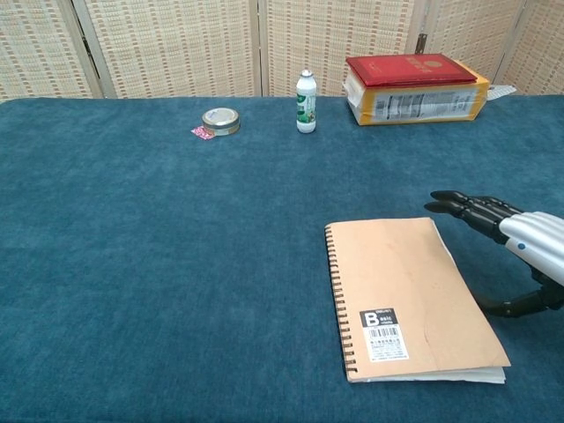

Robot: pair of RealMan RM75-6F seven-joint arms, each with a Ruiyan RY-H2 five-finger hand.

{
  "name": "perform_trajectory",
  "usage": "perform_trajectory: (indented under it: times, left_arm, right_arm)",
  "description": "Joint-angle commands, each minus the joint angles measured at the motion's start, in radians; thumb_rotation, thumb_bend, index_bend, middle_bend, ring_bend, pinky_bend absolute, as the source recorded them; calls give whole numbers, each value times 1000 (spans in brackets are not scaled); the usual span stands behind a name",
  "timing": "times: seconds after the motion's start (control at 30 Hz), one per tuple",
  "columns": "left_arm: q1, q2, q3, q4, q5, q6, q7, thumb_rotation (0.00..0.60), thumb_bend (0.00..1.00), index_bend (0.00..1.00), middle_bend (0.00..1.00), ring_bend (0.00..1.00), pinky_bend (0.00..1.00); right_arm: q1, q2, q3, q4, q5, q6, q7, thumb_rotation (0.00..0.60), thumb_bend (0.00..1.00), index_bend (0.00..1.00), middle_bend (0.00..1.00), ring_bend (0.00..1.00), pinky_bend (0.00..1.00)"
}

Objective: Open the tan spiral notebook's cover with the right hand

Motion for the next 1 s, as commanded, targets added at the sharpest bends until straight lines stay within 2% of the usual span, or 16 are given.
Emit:
perform_trajectory:
  times: [0.03,0.57,0.77,1.0]
  left_arm:
    - [1,0,-2,-1,-3,1,0,600,244,213,98,44,175]
    - [50,15,-72,-5,-86,93,-67,600,244,213,98,43,175]
    - [54,25,-78,-4,-93,86,-91,600,244,213,98,43,175]
    - [52,30,-81,-1,-100,69,-104,600,244,213,98,43,175]
  right_arm:
    - [5,-5,1,5,0,2,7,600,330,0,0,0,0]
    - [107,-70,43,32,-35,52,62,600,330,0,0,0,0]
    - [156,-55,64,-34,-51,64,17,600,330,0,0,0,0]
    - [227,-33,90,-134,-47,-3,-40,600,328,0,0,0,0]
